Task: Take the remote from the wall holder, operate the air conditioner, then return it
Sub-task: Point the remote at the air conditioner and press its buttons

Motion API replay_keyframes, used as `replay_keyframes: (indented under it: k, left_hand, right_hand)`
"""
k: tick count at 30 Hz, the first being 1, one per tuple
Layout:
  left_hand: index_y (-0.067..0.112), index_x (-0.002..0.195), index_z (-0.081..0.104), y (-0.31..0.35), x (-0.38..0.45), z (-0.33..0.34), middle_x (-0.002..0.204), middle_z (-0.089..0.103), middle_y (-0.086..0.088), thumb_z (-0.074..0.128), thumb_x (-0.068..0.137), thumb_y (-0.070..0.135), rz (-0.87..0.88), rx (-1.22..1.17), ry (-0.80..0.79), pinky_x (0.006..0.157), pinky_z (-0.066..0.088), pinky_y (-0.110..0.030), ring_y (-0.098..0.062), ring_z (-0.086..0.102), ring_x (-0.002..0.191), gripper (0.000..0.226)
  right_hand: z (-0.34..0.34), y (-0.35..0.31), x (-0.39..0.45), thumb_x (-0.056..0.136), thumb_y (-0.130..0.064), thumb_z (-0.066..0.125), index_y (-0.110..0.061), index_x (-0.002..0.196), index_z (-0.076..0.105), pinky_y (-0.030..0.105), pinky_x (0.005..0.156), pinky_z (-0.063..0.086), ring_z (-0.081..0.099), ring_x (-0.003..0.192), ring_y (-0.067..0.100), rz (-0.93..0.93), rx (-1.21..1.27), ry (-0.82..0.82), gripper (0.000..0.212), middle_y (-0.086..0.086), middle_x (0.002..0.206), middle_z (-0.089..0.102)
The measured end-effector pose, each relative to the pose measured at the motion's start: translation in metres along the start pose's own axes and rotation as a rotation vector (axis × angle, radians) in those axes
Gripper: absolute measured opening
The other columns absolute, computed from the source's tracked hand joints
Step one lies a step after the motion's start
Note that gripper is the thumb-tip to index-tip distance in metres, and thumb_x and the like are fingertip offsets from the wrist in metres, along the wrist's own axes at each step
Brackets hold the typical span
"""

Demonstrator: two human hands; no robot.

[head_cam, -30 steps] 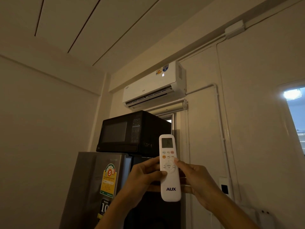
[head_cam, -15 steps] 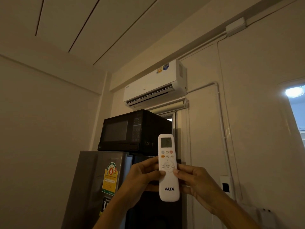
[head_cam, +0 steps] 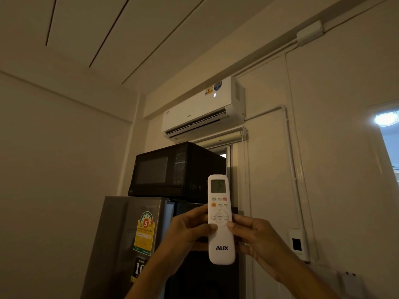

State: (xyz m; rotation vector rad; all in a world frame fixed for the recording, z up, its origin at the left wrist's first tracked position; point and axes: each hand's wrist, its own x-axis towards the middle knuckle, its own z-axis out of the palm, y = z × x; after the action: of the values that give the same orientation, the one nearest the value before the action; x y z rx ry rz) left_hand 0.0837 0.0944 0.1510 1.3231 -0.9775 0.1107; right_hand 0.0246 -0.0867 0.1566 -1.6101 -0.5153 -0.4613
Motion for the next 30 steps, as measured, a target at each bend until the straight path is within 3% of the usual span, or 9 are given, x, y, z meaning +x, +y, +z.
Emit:
replay_keyframes:
  k: [20,30]
  left_hand:
    - [0.039,0.104,0.059,-0.010,-0.001,-0.008,0.097,0.077,0.013,0.061,0.083,0.002,-0.024,-0.025,-0.024,0.062,0.060,-0.024,-0.013,0.073,0.091,0.043]
    - [0.036,0.113,0.060,-0.034,-0.014,-0.006,0.108,0.074,0.006,0.061,0.084,-0.001,-0.039,-0.027,-0.051,0.067,0.061,-0.026,-0.016,0.071,0.099,0.046]
  right_hand:
    - [0.003,0.013,0.007,0.085,-0.010,0.060,-0.032,0.098,0.064,0.031,0.063,0.060,0.072,0.088,0.017,0.018,0.008,0.000,0.027,-0.002,0.101,0.072]
    - [0.002,0.034,-0.013,0.084,-0.012,0.061,-0.032,0.106,0.063,0.027,0.063,0.059,0.070,0.092,0.014,0.020,0.006,0.017,0.030,-0.005,0.104,0.072]
